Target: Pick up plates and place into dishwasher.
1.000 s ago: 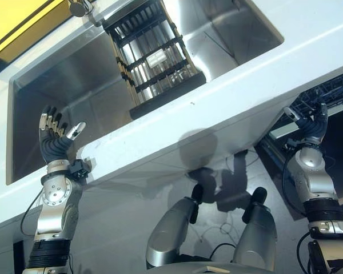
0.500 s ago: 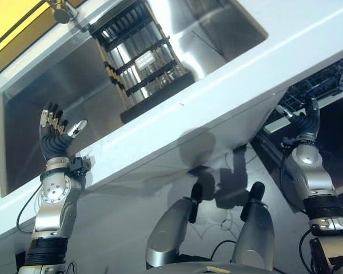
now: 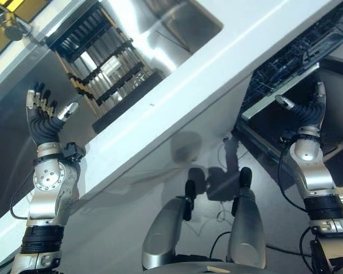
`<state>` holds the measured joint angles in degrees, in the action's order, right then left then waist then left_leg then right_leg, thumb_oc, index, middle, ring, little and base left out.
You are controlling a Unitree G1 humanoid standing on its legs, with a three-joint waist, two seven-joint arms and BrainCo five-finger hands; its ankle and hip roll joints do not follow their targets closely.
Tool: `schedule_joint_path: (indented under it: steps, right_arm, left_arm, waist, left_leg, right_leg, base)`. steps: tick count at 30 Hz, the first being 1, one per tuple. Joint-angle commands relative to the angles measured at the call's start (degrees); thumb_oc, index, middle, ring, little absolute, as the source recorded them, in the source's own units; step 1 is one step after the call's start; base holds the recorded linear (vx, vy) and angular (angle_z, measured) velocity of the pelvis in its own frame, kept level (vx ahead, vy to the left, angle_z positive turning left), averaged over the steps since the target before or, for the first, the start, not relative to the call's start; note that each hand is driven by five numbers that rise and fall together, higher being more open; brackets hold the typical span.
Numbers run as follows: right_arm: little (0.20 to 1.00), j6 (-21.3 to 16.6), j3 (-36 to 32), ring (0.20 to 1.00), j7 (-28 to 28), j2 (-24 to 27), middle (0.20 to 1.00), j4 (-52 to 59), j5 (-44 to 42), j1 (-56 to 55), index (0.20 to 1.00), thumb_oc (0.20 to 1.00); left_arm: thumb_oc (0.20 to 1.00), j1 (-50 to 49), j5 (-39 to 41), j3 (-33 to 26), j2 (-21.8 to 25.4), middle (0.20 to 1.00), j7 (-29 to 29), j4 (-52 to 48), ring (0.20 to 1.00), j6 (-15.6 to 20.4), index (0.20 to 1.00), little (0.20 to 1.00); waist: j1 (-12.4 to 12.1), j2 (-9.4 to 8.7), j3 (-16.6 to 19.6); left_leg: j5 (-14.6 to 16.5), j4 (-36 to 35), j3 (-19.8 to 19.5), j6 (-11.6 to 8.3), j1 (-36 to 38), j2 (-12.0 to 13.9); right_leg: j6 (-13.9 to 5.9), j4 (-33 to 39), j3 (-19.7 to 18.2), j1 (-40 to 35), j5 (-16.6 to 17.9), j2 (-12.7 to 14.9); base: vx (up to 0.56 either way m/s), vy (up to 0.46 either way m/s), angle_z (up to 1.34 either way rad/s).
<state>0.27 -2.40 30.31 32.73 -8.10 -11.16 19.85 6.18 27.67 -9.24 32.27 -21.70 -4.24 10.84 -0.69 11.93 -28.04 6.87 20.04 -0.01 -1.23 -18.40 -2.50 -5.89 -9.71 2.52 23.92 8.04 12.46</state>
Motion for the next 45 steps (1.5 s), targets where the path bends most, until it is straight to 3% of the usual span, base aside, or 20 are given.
schedule_joint_path:
  steps: [1, 9, 13, 20, 25, 30, 33, 36, 38, 42, 45]
  right_arm:
    - [1.000, -2.60, -2.11, 1.000, 3.16, 1.66, 1.000, 6.32, 4.54, -0.30, 1.000, 1.000]
    - [1.000, -2.76, -6.63, 1.000, 13.87, 0.14, 1.000, 9.68, 4.10, -4.55, 1.000, 1.000]
    - [1.000, -4.40, -9.07, 1.000, 18.31, -2.16, 1.000, 10.01, 2.02, -9.82, 1.000, 1.000]
    - [1.000, -5.44, -7.97, 1.000, 19.99, -4.73, 1.000, 7.61, 2.00, -15.35, 1.000, 1.000]
    - [1.000, -9.88, -8.87, 1.000, 25.42, -5.74, 1.000, 3.70, 0.43, -18.89, 1.000, 1.000]
    - [1.000, -16.10, -9.87, 1.000, 29.95, -7.73, 1.000, -1.57, -6.81, -19.07, 1.000, 1.000]
    - [1.000, -19.18, -9.76, 1.000, 28.88, -8.48, 1.000, -4.00, -12.95, -18.02, 1.000, 1.000]
    - [1.000, -26.37, -9.50, 1.000, 22.48, -10.33, 1.000, -9.13, -20.86, -16.63, 1.000, 1.000]
    - [1.000, -28.90, -9.18, 1.000, 19.62, -10.94, 1.000, -9.76, -24.05, -15.71, 1.000, 1.000]
    - [1.000, -34.27, -7.95, 1.000, 14.76, -12.07, 1.000, -11.95, -33.08, -11.80, 1.000, 1.000]
    - [1.000, -37.61, -7.48, 1.000, 12.60, -12.21, 1.000, -12.29, -34.66, -9.22, 1.000, 1.000]
  left_arm:
    - [1.000, -1.62, -3.22, 1.40, -0.71, 1.000, -0.82, 0.87, 1.000, 1.51, 1.000, 1.000]
    - [1.000, -2.19, -3.42, 1.47, -2.03, 1.000, -1.02, 1.03, 1.000, 1.94, 1.000, 1.000]
    - [1.000, -3.16, -3.88, 2.04, -3.56, 1.000, -1.19, 1.79, 1.000, 2.66, 1.000, 1.000]
    - [1.000, -4.17, -2.93, 3.79, -5.54, 1.000, -0.81, 2.34, 1.000, 4.16, 1.000, 1.000]
    - [1.000, -4.20, -1.52, 4.33, -6.16, 1.000, -0.90, 2.96, 1.000, 6.06, 1.000, 1.000]
    - [1.000, -1.79, -1.48, 5.96, -7.21, 1.000, -2.08, 4.57, 1.000, 6.30, 1.000, 1.000]
    - [1.000, -0.02, -1.66, 6.92, -7.53, 1.000, -2.83, 5.64, 1.000, 6.07, 1.000, 1.000]
    - [1.000, 0.23, -0.87, 7.88, -7.78, 1.000, -2.91, 7.13, 1.000, 7.32, 1.000, 1.000]
    - [1.000, -0.03, -1.01, 8.40, -7.97, 1.000, -2.65, 7.29, 1.000, 7.66, 1.000, 1.000]
    - [1.000, 0.09, -2.36, 9.99, -7.55, 1.000, -2.41, 7.13, 1.000, 8.29, 1.000, 1.000]
    - [1.000, 1.00, -2.39, 11.41, -6.96, 1.000, -3.66, 6.59, 1.000, 8.51, 1.000, 1.000]
  waist:
    - [1.74, -1.69, 2.40]
    - [3.95, -1.73, 3.70]
    - [5.74, -1.40, 3.61]
    - [9.14, 0.44, 2.39]
    - [11.45, 1.92, 1.35]
    - [12.62, 3.68, 0.92]
    - [13.03, 5.11, 0.16]
    - [13.38, 7.32, -1.07]
    - [13.33, 8.37, -1.74]
    - [12.25, 10.56, -1.75]
    - [11.47, 11.91, -1.75]
  left_leg:
    - [-7.57, -6.99, 0.76, 0.28, -0.80, 0.87]
    - [-7.11, -7.60, 2.76, -0.20, -0.62, 1.85]
    - [-5.24, -4.32, 2.84, 0.12, -1.53, 1.34]
    - [-3.31, -0.15, 5.14, 0.75, -2.47, -0.37]
    - [-2.52, -1.04, 7.22, 0.69, -0.82, -1.74]
    - [-2.33, -2.21, 8.27, 0.98, -0.56, -2.75]
    - [-2.18, -1.57, 9.05, 1.29, -1.63, -2.72]
    - [-0.80, 1.18, 9.46, 1.66, -3.15, -3.28]
    - [-0.17, 3.19, 8.97, 1.73, -4.44, -3.80]
    - [0.74, 6.82, 8.70, 1.91, -8.99, -4.41]
    - [1.35, 8.62, 8.72, 2.09, -11.93, -4.81]
  right_leg:
    - [0.23, -5.56, -2.71, -3.15, -6.82, 0.03]
    - [-0.04, -4.26, -4.24, -1.90, -5.97, -0.42]
    - [0.12, -6.54, -6.14, -0.24, -6.97, -0.96]
    - [0.17, -9.49, -10.66, 2.26, -6.82, -0.75]
    - [-0.24, -7.41, -13.76, 1.92, -4.59, 0.47]
    - [-0.58, -6.46, -15.24, 3.23, -2.62, 1.94]
    - [-0.22, -9.49, -14.98, 5.62, -3.63, 1.59]
    - [0.35, -14.13, -15.08, 7.62, -6.40, 1.49]
    - [0.84, -16.83, -15.51, 8.84, -7.71, 1.02]
    - [2.12, -23.52, -15.11, 13.89, -10.67, 0.84]
    - [2.77, -27.52, -15.17, 17.30, -12.64, 0.70]
  base:
    - [-0.06, -0.023, -0.25]
    - [-0.04, 0.015, -0.19]
    - [-0.02, 0.087, -0.28]
    - [0.02, 0.197, -0.37]
    - [0.04, 0.230, -0.64]
    - [0.02, 0.169, -0.38]
    - [0.00, 0.115, -0.33]
    - [0.00, 0.061, -0.25]
    - [-0.05, -0.040, -0.07]
    - [-0.07, -0.075, -0.08]
    - [-0.07, -0.091, 0.09]
